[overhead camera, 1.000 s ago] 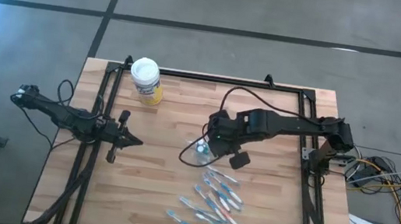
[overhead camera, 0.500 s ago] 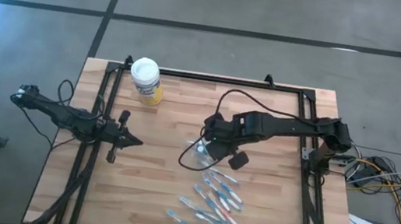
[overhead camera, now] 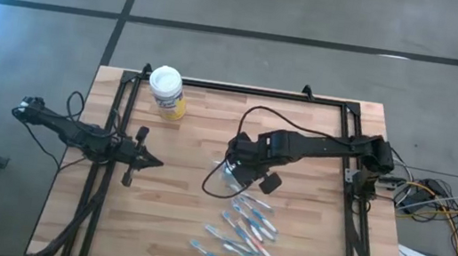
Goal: Pick & Place toothbrushing station
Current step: Put the blue mouthwash bottle into the middle compartment of the transparent organizer
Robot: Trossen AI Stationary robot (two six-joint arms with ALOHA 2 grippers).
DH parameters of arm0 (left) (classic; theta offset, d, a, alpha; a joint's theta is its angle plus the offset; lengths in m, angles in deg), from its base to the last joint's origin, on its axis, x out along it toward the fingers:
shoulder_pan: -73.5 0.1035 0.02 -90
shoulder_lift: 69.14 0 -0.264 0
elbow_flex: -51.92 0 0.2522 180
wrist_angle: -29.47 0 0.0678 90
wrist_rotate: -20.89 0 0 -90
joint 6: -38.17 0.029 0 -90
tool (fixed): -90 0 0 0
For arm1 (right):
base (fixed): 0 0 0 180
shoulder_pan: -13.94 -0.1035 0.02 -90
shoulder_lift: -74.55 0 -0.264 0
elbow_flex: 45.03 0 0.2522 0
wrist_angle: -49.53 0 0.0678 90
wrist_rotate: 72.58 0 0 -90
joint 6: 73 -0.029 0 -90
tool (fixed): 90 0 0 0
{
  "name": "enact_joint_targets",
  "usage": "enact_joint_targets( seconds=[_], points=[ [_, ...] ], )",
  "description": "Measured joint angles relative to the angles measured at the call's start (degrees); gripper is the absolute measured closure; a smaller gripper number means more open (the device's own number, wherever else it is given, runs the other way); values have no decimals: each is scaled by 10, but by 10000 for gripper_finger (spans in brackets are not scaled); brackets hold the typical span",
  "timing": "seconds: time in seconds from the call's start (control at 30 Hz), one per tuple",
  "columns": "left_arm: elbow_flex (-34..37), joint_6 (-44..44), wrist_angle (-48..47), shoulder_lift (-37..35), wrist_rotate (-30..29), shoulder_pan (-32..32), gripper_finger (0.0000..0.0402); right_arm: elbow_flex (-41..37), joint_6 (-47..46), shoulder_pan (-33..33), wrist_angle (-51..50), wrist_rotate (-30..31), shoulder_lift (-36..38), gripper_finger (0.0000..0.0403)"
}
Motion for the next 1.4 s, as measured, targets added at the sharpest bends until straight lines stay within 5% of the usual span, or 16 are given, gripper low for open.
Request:
enact_joint_targets(
  seconds=[0.4,1.4],
  points=[
    [0,16,-3,0,0,0,386,0,98,-1,11,0,-1,314],
    [0,19,2,0,-2,0,392,0,145,5,-8,-1,-35,313]
  ],
)
